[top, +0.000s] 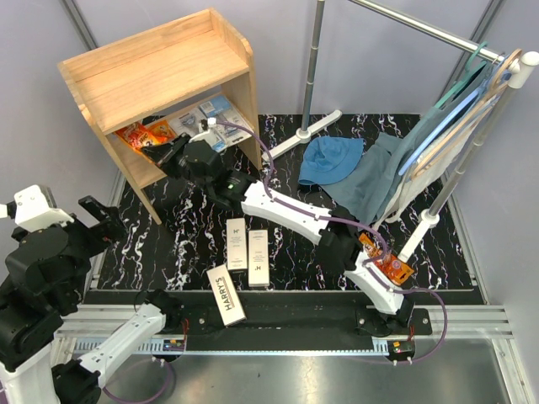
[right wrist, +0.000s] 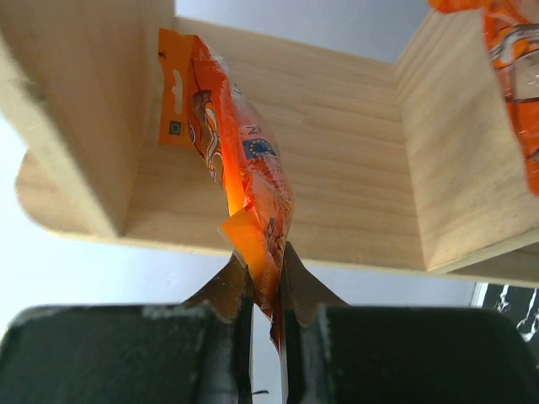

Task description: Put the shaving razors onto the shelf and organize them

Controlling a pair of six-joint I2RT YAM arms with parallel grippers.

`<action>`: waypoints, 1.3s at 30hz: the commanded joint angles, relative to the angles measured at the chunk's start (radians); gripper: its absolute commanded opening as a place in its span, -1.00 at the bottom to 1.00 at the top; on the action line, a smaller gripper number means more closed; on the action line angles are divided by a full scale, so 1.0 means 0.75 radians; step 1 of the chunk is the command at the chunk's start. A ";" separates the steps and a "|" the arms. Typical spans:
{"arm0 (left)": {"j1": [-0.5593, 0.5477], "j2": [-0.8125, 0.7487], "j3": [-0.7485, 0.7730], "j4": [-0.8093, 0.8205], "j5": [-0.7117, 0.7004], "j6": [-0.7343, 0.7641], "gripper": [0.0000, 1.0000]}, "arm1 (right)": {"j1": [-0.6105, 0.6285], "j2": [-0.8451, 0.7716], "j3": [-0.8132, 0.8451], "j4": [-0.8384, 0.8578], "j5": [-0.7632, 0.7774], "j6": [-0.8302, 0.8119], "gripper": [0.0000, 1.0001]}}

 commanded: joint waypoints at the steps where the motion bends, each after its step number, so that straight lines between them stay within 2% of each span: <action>1: 0.003 -0.018 0.051 -0.030 -0.047 0.020 0.98 | 0.038 0.072 0.132 -0.055 0.141 0.012 -0.97; 8: 0.003 -0.031 0.035 -0.036 -0.043 0.025 0.98 | 0.093 0.130 0.162 -0.049 0.338 0.063 -0.97; 21: 0.001 -0.043 0.014 -0.036 -0.020 0.029 0.98 | 0.128 0.214 0.185 -0.059 0.352 0.112 -0.90; 39: 0.001 -0.055 -0.027 -0.036 -0.006 0.053 0.98 | 0.134 0.255 0.152 -0.061 0.225 0.163 -0.36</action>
